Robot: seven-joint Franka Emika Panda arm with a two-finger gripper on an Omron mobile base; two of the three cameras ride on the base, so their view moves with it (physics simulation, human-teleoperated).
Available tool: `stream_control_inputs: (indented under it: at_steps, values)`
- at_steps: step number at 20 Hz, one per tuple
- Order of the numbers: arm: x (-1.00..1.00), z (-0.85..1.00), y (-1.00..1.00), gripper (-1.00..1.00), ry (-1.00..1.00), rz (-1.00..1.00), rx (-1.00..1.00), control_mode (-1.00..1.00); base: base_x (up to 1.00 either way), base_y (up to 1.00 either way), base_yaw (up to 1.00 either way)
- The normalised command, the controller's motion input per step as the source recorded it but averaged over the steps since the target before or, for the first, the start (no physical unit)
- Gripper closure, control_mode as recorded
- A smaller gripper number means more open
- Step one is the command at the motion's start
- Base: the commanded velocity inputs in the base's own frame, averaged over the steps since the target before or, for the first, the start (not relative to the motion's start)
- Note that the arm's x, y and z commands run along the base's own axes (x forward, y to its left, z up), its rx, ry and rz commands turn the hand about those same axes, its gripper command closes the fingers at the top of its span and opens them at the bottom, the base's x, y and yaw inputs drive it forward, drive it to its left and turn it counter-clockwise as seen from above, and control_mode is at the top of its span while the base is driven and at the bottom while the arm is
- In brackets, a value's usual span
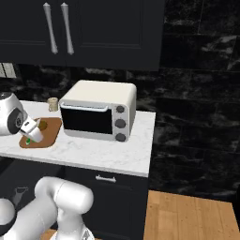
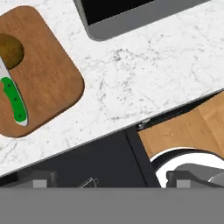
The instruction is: Place the appropriate cutting tool for cutting the avocado skin on the cutting board.
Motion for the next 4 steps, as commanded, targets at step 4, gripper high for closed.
stream_control_inputs:
  at_steps: [4]
  values:
    - [-0.33,0.03,-1.0,-1.0,0.0,0.0,0.23,-1.0,0.0,0.0,0.0]
